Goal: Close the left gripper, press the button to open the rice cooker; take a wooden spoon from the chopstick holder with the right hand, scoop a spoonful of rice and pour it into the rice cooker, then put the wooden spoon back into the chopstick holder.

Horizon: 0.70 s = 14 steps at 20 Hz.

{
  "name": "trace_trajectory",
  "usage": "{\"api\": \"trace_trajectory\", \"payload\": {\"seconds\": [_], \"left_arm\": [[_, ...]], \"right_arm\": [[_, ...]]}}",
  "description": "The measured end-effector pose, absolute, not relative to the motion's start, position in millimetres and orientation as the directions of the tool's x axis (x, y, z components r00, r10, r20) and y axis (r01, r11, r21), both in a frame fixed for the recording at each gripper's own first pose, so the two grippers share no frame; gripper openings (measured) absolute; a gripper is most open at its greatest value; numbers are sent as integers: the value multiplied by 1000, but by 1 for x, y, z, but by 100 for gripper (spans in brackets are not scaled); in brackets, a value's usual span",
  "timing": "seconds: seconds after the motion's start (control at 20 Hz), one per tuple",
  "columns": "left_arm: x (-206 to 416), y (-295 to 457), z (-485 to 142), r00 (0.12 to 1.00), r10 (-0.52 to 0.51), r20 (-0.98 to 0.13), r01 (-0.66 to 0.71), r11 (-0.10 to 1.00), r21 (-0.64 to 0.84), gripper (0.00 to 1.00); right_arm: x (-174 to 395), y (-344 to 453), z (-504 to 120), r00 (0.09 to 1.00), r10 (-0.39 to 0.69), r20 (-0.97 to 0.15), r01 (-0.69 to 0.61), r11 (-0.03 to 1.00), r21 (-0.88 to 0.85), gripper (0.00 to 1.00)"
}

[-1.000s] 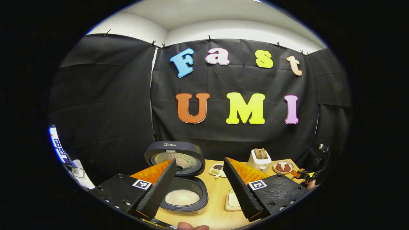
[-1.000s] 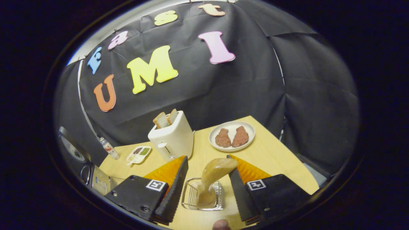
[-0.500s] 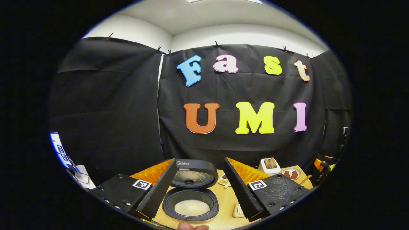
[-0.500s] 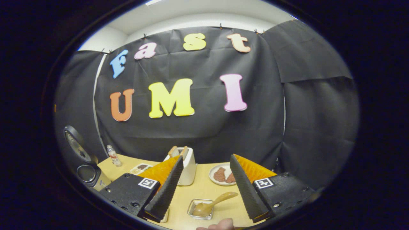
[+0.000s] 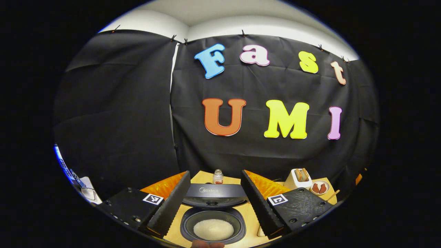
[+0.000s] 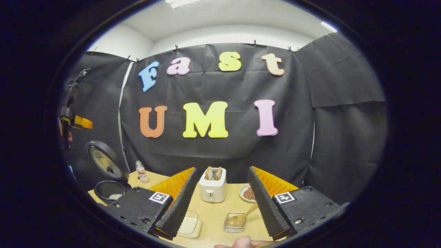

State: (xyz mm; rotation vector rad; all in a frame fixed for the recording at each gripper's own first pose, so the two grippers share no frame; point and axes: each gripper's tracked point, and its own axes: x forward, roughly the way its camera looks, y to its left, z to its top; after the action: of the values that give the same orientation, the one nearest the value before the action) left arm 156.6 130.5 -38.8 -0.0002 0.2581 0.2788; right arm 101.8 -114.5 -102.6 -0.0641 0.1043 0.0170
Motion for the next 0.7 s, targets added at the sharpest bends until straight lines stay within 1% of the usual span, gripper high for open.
{"api": "trace_trajectory", "payload": {"seconds": [0.05,0.1,0.15,0.2,0.25,0.3,0.4,0.45,0.5,0.6,0.65,0.7], "left_arm": [[166,136,-43,925,273,-263,-273,961,40,95],[173,141,-48,919,273,-283,-273,961,40,95],[182,145,-54,913,272,-305,-275,961,34,95],[189,149,-60,906,272,-325,-279,960,27,95],[194,154,-65,899,272,-342,-281,959,23,95],[198,158,-69,891,277,-361,-289,957,22,95],[199,161,-79,879,271,-392,-294,956,2,95],[198,160,-85,876,262,-406,-289,957,-6,95],[198,159,-92,869,255,-425,-286,958,-9,95],[193,165,-102,860,257,-440,-279,960,15,97],[190,165,-104,859,250,-447,-278,961,3,97],[186,165,-107,854,247,-457,-278,961,-1,98]], "right_arm": [[93,-112,-101,995,3,-98,-10,997,-71,93],[84,-108,-101,995,-8,-102,0,997,-77,95],[76,-103,-104,994,-10,-112,0,996,-85,93],[68,-98,-106,993,-11,-119,0,996,-94,95],[64,-93,-105,993,-10,-121,-2,995,-97,93],[60,-88,-106,992,-7,-128,-6,995,-101,93],[55,-81,-108,990,-8,-139,-8,993,-117,95],[55,-77,-106,991,-7,-135,-10,993,-120,93],[54,-71,-102,992,-3,-129,-13,992,-122,95],[54,-60,-97,993,9,-117,-24,992,-124,95],[55,-56,-95,994,14,-108,-27,992,-124,93],[55,-50,-93,995,22,-101,-35,992,-125,93]]}}
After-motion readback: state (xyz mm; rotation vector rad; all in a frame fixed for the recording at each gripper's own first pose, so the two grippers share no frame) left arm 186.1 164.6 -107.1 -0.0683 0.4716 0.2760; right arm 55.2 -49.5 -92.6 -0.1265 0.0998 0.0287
